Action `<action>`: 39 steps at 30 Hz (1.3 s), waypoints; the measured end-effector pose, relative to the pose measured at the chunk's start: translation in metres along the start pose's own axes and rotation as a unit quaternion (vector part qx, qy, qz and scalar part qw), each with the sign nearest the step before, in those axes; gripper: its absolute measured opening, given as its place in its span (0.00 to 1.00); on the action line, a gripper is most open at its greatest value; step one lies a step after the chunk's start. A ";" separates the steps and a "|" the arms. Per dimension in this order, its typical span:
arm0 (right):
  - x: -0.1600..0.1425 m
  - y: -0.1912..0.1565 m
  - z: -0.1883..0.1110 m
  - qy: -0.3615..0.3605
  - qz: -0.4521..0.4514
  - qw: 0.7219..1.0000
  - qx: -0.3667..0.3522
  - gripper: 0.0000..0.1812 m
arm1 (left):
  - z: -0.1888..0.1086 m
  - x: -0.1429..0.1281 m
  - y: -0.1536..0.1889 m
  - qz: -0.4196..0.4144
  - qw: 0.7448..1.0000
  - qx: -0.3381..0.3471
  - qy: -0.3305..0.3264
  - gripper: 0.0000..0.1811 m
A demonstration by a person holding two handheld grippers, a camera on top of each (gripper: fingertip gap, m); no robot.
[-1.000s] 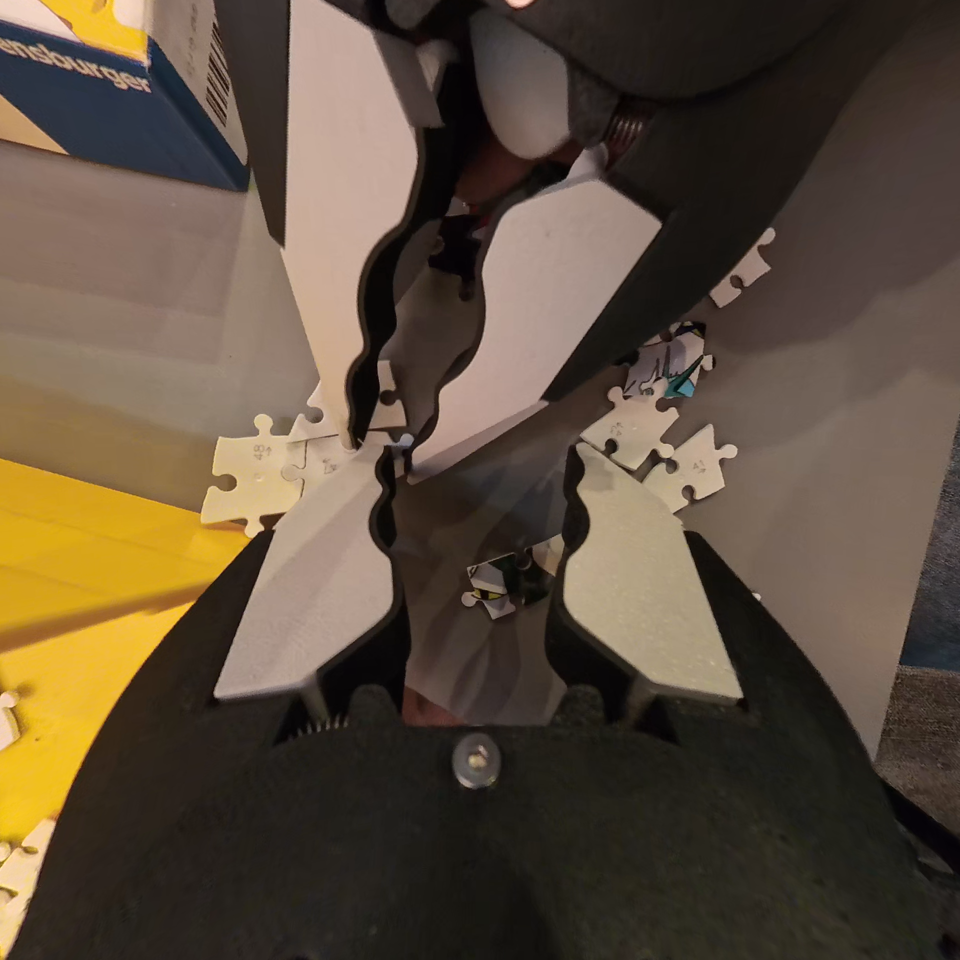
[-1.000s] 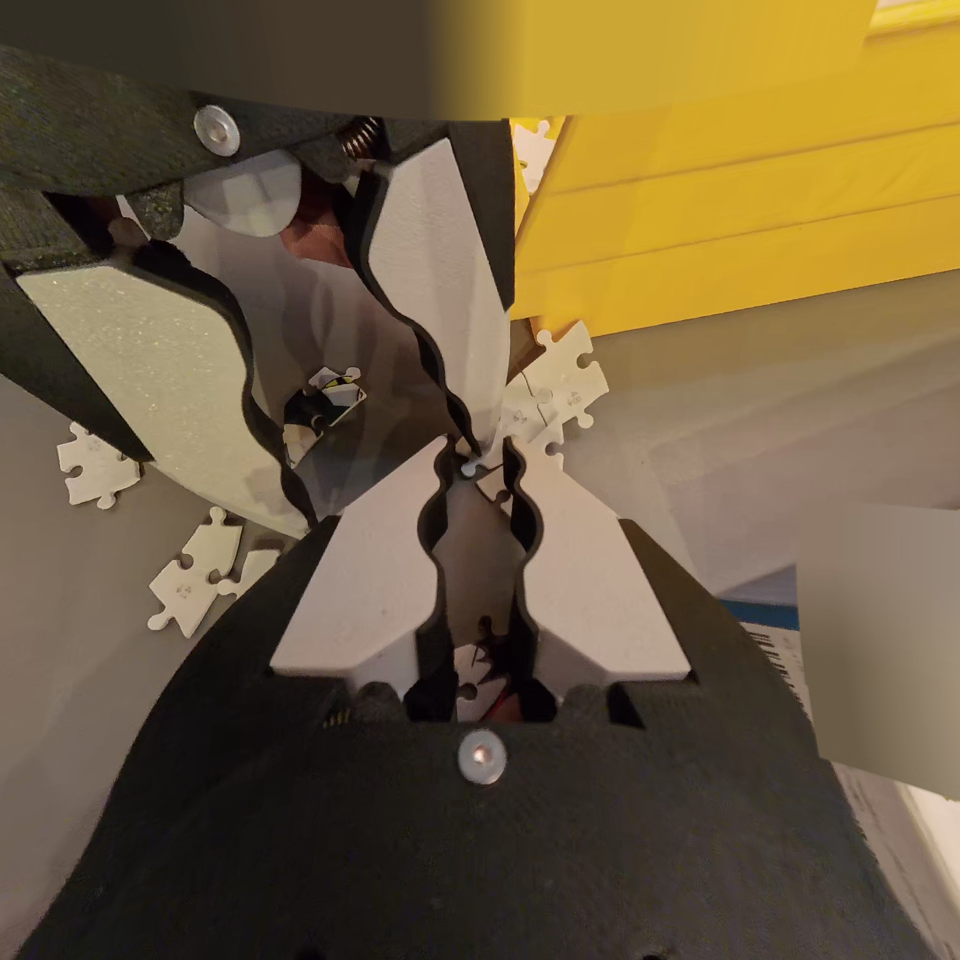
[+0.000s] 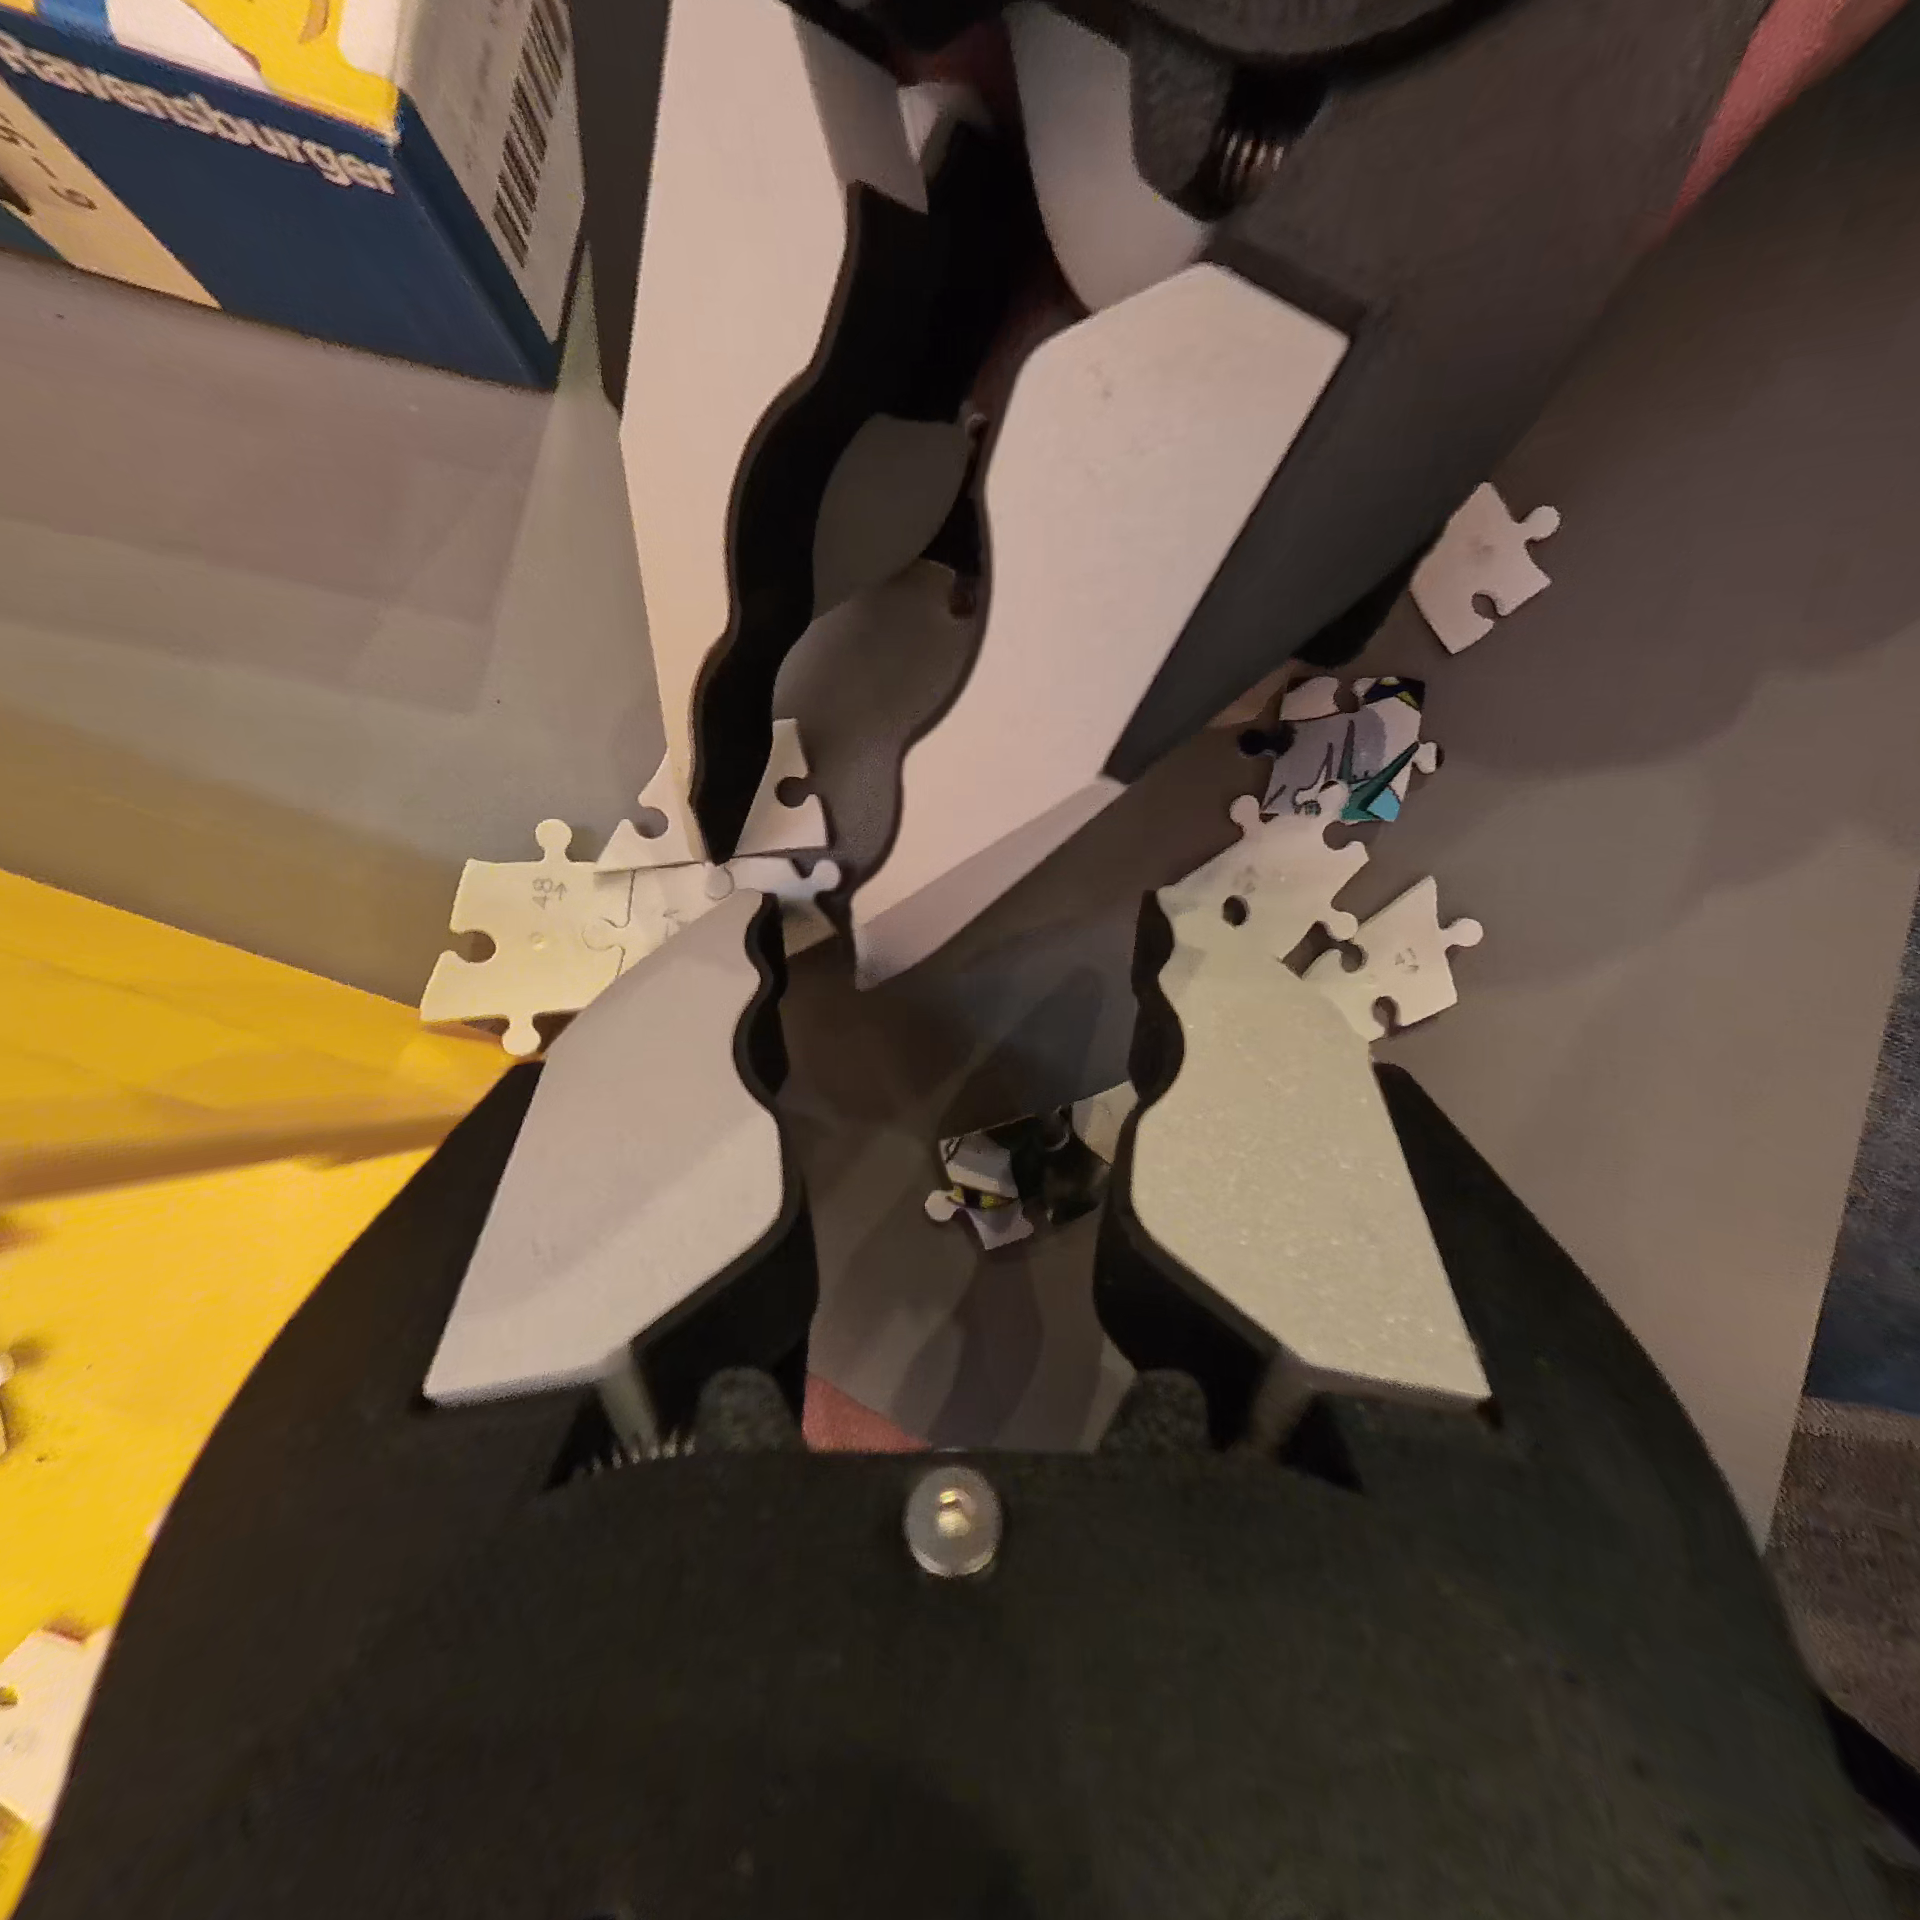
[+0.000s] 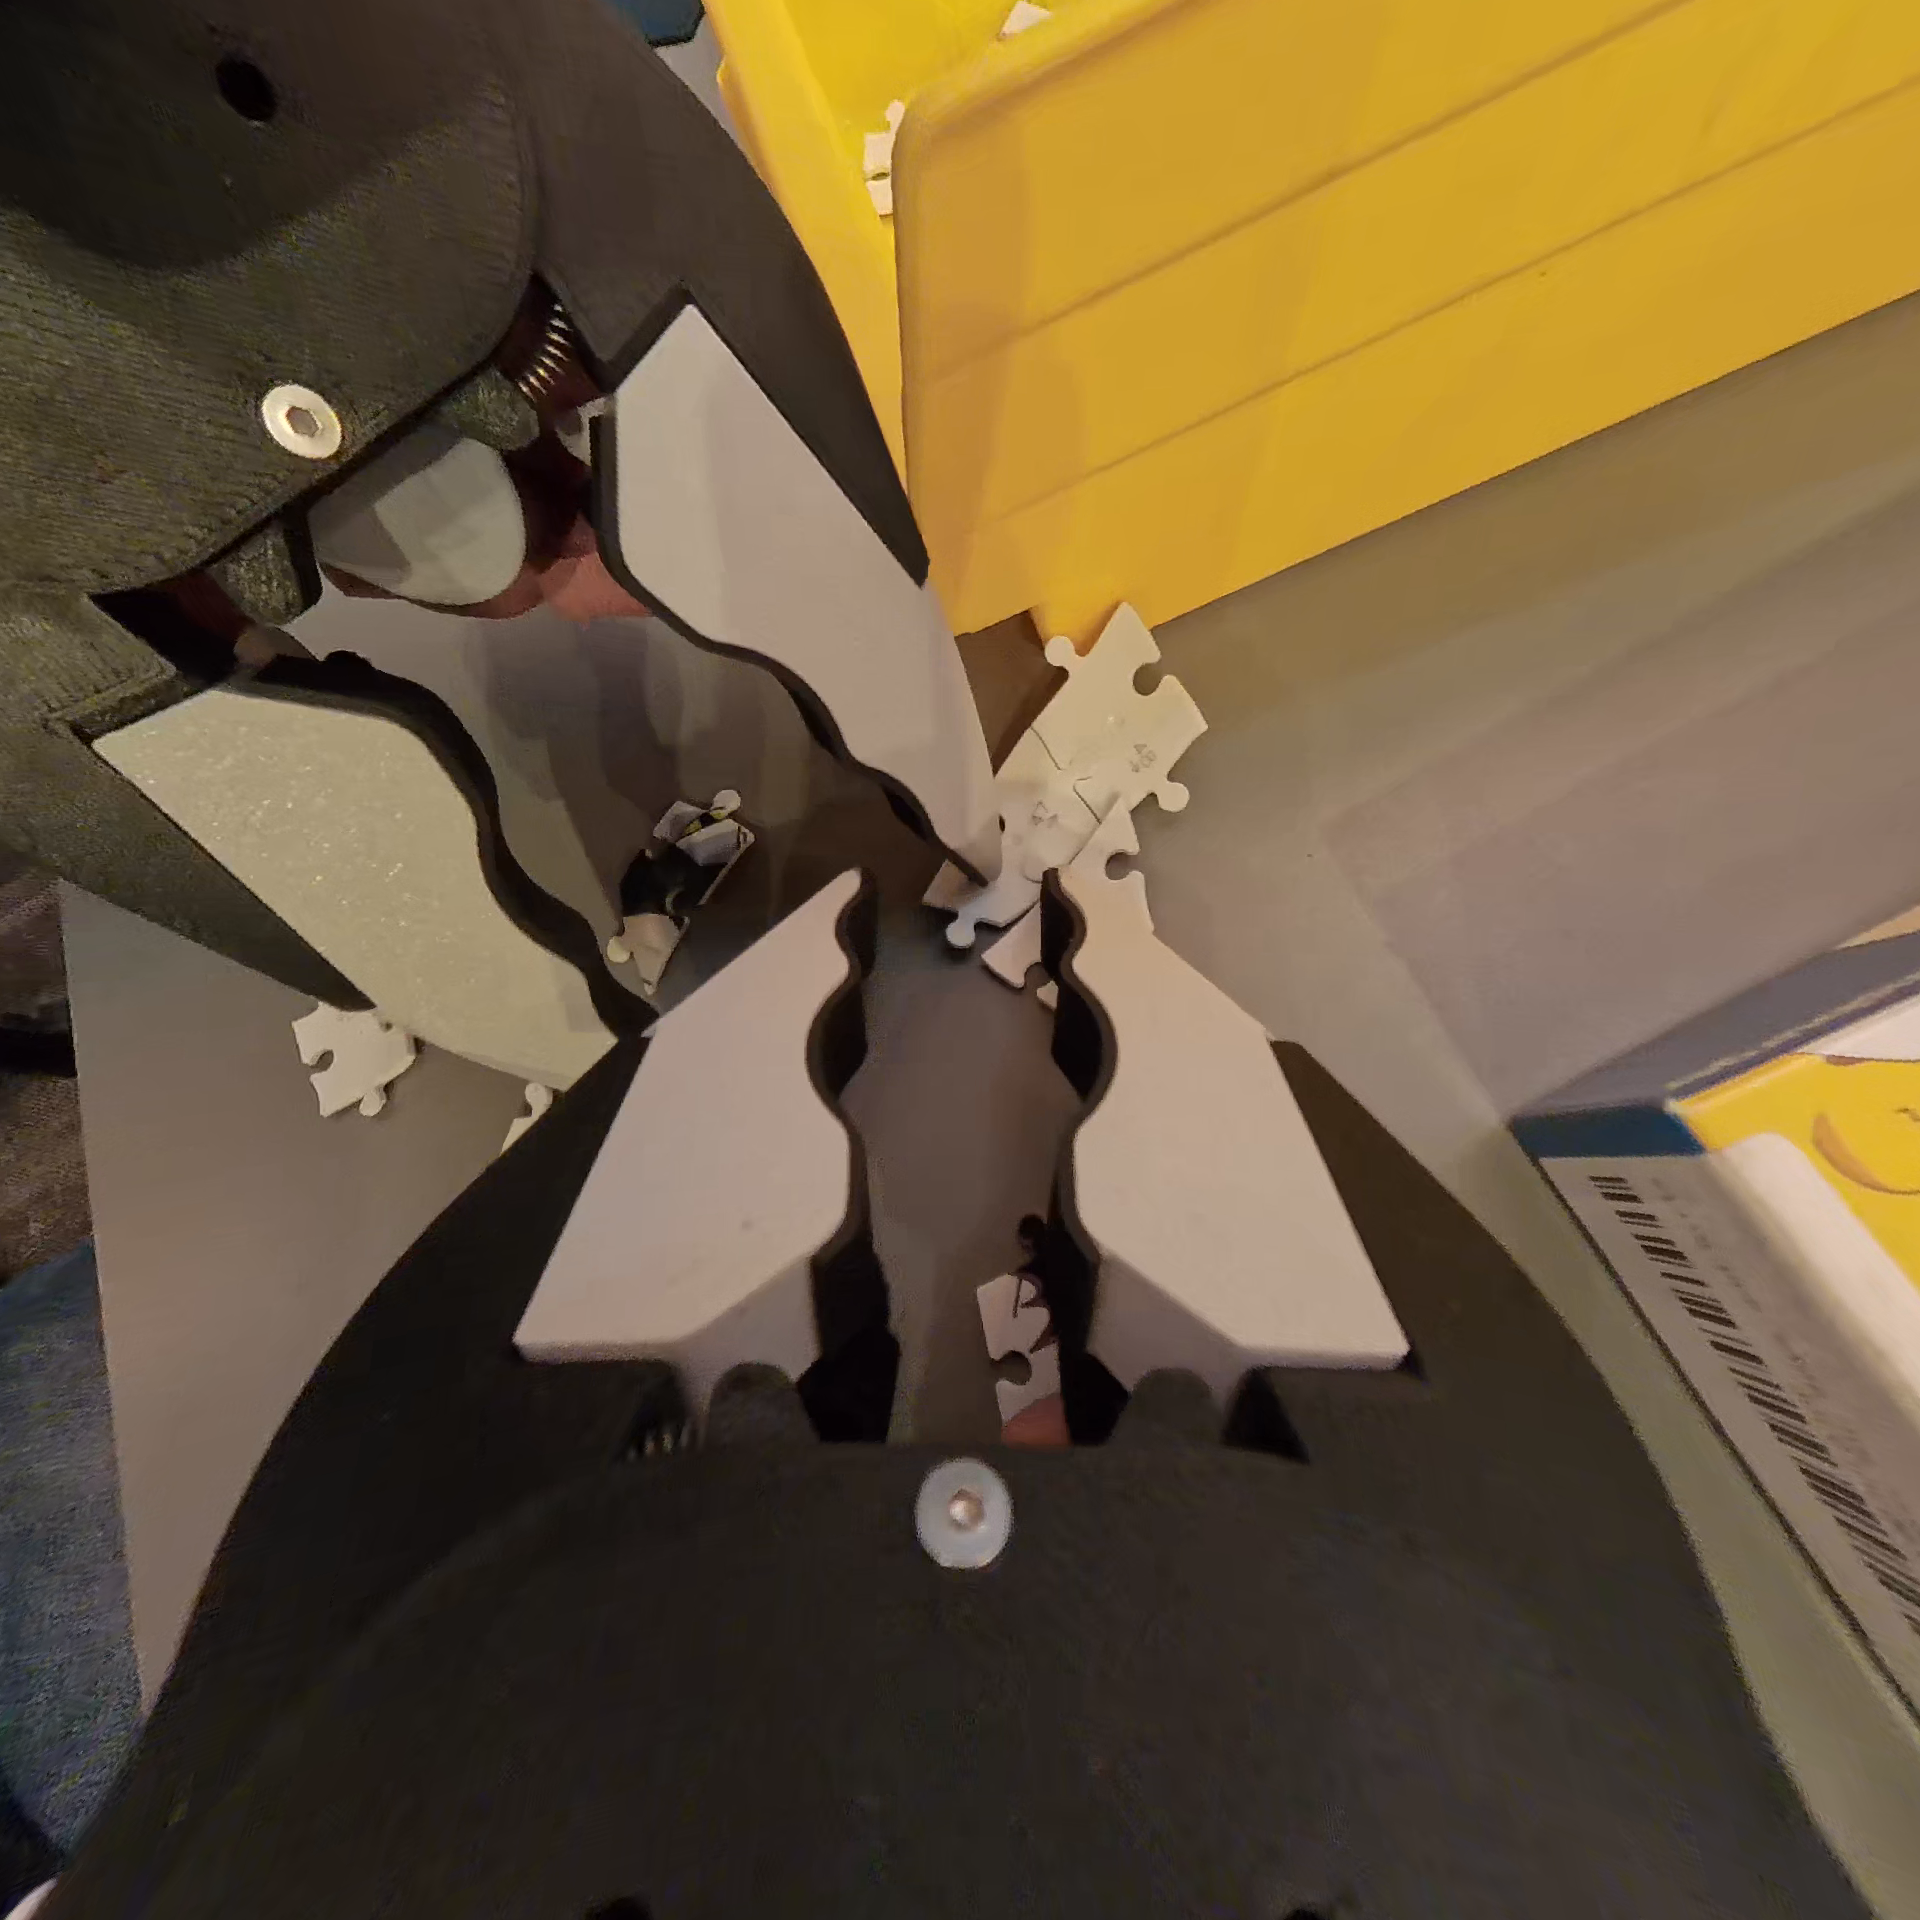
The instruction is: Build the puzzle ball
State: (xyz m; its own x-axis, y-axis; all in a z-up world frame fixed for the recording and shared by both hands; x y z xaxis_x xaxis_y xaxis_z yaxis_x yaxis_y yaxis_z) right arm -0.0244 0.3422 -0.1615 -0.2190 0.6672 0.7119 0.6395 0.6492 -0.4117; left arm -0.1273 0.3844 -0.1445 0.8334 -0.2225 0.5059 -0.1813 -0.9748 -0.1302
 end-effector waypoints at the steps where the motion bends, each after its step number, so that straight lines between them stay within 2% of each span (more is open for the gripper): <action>1: 0.000 0.000 0.000 0.001 0.000 1.000 0.000 0.17 | -0.001 -0.001 0.000 -0.004 1.000 0.003 0.005 0.36; 11: 0.002 -0.010 0.003 0.016 0.035 0.999 0.016 0.31 | 0.000 -0.005 0.000 -0.025 1.000 0.009 0.017 0.36; 16: 0.002 -0.011 0.003 0.034 0.063 0.997 0.022 0.33 | 0.001 -0.006 0.001 -0.028 0.999 0.007 0.019 0.37; 22: 0.008 -0.010 -0.010 0.021 0.004 0.999 -0.027 0.38 | 0.001 -0.006 0.000 -0.026 0.999 0.008 0.018 0.36; 24: 0.005 -0.004 -0.011 -0.001 0.016 0.999 -0.028 0.38 | 0.001 -0.005 0.000 -0.026 0.999 0.009 0.017 0.36; 26: 0.001 0.003 -0.011 -0.017 0.020 0.999 -0.044 0.33 | 0.001 -0.005 0.000 -0.026 0.999 0.009 0.017 0.36; 29: 0.000 0.008 -0.011 -0.006 0.047 0.998 -0.035 0.17 | 0.001 -0.005 0.001 -0.027 0.999 0.009 0.018 0.36; 34: -0.001 0.014 -0.014 0.000 0.068 0.997 -0.046 0.04 | 0.001 -0.006 0.001 -0.026 0.999 0.010 0.018 0.36; 39: -0.004 0.016 -0.016 0.021 0.090 0.995 -0.033 0.03 | 0.001 -0.006 0.001 -0.025 0.999 0.012 0.018 0.36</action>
State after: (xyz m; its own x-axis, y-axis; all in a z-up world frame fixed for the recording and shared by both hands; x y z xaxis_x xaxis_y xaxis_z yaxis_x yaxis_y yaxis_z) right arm -0.0009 0.3440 -0.1620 -0.0670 0.7542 0.6532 0.7137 0.4937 -0.4969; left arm -0.1314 0.3847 -0.1487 0.8218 -0.1744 0.5425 -0.1272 -0.9841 -0.1237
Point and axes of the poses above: each gripper's, where its closed fingertips meet, z out along the fingers, x out of its top, y = z × x across the jaws, the point moved 10 cm from there along -z, back along the fingers, and after that the axes turned 15 degrees about x, right-handed, at the moved point
